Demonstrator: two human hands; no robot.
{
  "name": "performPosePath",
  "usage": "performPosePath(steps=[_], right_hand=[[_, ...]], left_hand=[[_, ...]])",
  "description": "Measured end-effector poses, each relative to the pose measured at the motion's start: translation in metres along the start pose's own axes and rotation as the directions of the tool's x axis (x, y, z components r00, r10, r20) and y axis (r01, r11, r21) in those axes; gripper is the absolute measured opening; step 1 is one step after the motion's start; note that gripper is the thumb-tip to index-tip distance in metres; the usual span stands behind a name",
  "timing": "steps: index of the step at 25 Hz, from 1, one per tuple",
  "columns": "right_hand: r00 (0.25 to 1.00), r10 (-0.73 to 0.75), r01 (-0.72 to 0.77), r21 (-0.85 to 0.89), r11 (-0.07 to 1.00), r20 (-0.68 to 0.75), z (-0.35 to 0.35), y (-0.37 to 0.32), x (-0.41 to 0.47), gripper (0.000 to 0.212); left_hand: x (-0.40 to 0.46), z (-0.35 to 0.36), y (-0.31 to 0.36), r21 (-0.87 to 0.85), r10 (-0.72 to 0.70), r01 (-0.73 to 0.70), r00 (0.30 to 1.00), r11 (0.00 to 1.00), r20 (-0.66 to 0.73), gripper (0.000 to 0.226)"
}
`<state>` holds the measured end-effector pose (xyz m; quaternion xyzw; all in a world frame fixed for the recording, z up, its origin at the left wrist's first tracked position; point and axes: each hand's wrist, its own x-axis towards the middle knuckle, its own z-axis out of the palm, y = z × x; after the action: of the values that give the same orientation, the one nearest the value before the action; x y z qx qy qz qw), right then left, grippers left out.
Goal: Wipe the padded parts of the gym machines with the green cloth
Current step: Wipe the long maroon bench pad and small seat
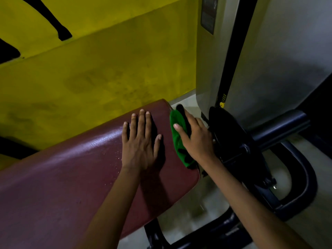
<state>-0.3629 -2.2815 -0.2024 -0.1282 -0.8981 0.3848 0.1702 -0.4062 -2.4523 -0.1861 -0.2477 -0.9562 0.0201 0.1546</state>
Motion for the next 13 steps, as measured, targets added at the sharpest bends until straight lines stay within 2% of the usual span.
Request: performPosePath(steps=[3,6,8,10,12,13], right_hand=[[0.996,0.090,-0.086,-0.151,0.985,0.019,-0.008,0.017,-0.074,0.063],[0.983,0.181,-0.171,-0.266,0.948,0.012,-0.003,0.015,-0.083,0.063],[0.978,0.207,-0.200,-0.244,0.949,0.001,0.002,0.011,-0.070,0.058],[0.971,0.229,-0.239,-0.223,0.945,-0.072,0.006,0.009,-0.075,0.057],[0.924,0.339,-0.366,-0.151,0.918,-0.179,0.014,0.012,-0.105,0.057],[0.873,0.430,-0.451,-0.044,0.892,-0.232,0.023,0.009,-0.126,0.057]], left_hand=[[-0.002,-0.002,-0.003,-0.042,0.025,-0.024,1.000,0.999,0.014,0.071],[-0.004,-0.004,-0.011,-0.061,0.062,-0.060,0.998,0.996,0.024,0.073],[-0.006,-0.007,-0.018,-0.063,0.117,-0.115,0.992,0.991,0.038,0.075],[-0.005,-0.008,-0.028,-0.070,0.189,-0.185,0.980,0.980,0.057,0.077],[-0.006,-0.011,-0.040,-0.078,0.260,-0.255,0.963,0.964,0.074,0.077],[-0.009,-0.012,-0.045,-0.085,0.295,-0.289,0.953,0.954,0.071,0.076]])
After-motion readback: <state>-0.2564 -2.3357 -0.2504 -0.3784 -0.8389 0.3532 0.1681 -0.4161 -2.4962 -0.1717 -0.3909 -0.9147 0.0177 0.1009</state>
